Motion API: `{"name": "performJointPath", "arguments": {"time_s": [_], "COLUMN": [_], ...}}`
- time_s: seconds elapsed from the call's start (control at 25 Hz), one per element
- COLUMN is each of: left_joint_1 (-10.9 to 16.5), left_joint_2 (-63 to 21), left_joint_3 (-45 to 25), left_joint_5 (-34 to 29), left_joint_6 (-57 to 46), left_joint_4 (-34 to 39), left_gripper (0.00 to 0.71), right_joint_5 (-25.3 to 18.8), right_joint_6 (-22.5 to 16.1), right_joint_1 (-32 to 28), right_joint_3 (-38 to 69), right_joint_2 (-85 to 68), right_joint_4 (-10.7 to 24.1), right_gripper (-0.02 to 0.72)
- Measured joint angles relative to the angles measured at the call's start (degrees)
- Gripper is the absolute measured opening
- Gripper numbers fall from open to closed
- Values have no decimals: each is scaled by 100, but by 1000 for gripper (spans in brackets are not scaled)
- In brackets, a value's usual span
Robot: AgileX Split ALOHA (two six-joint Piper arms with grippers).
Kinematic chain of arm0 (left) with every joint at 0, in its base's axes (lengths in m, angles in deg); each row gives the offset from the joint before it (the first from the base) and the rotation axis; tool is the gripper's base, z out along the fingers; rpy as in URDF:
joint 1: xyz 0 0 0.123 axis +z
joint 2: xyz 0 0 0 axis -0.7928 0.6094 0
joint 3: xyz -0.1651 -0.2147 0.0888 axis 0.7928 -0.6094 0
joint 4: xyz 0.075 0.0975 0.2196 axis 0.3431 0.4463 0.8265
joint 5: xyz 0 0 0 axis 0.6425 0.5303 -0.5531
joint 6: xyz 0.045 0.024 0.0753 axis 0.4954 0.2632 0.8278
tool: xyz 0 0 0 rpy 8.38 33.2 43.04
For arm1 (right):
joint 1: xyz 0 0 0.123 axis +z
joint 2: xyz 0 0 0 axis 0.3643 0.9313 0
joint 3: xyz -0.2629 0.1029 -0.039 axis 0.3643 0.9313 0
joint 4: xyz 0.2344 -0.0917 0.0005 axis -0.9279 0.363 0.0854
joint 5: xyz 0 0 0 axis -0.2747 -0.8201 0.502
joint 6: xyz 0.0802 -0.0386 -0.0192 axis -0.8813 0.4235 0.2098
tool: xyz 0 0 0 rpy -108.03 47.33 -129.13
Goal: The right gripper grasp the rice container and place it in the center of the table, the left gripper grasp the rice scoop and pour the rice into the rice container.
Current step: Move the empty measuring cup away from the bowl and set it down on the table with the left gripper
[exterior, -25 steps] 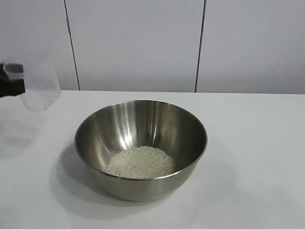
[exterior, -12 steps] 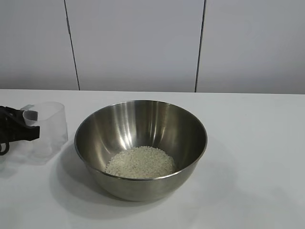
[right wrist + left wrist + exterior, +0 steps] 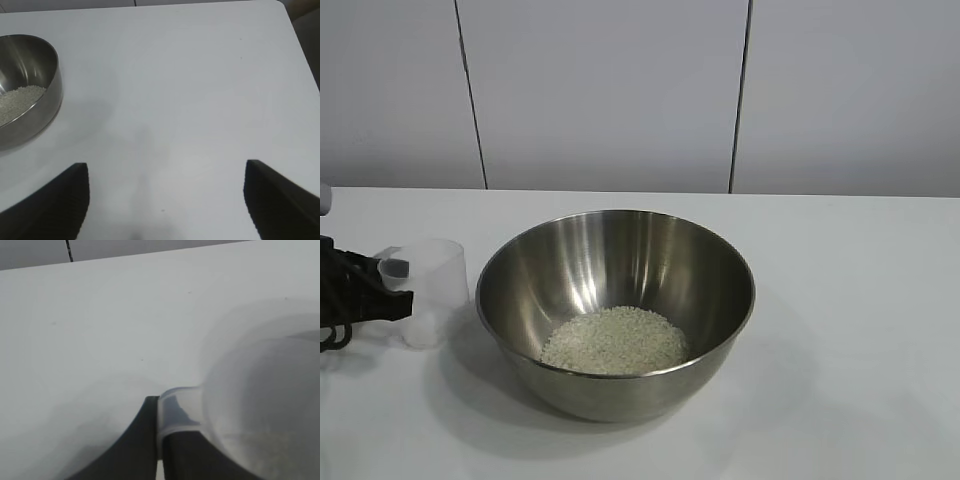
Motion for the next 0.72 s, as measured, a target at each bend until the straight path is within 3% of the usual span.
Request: {"name": "performJointPath", "arguments": {"time_s": [0.12, 0.2, 0.32, 0.4, 0.72], "left_joint_1": [0, 0, 0, 0, 0], "left_joint_2": [0, 0, 0, 0, 0], "left_joint_3": [0, 0, 0, -71, -553], "left_joint_5": [19, 26, 30, 42, 56], "left_joint_6": [0, 0, 0, 0, 418], "left_joint_4": [0, 0, 0, 0, -6], "left_gripper": [64, 161, 364, 430, 477], "right_joint_5": [0, 0, 0, 0, 0], "right_joint_6": [-5, -5, -18, -18, -18], "right_joint_1": [0, 0, 0, 0, 0], "right_joint_3": [0, 0, 0, 0, 0], "right_joint_2": [0, 0, 0, 0, 0], "right_joint_4": [0, 0, 0, 0, 0], "right_gripper": [577, 577, 577, 577, 577]}}
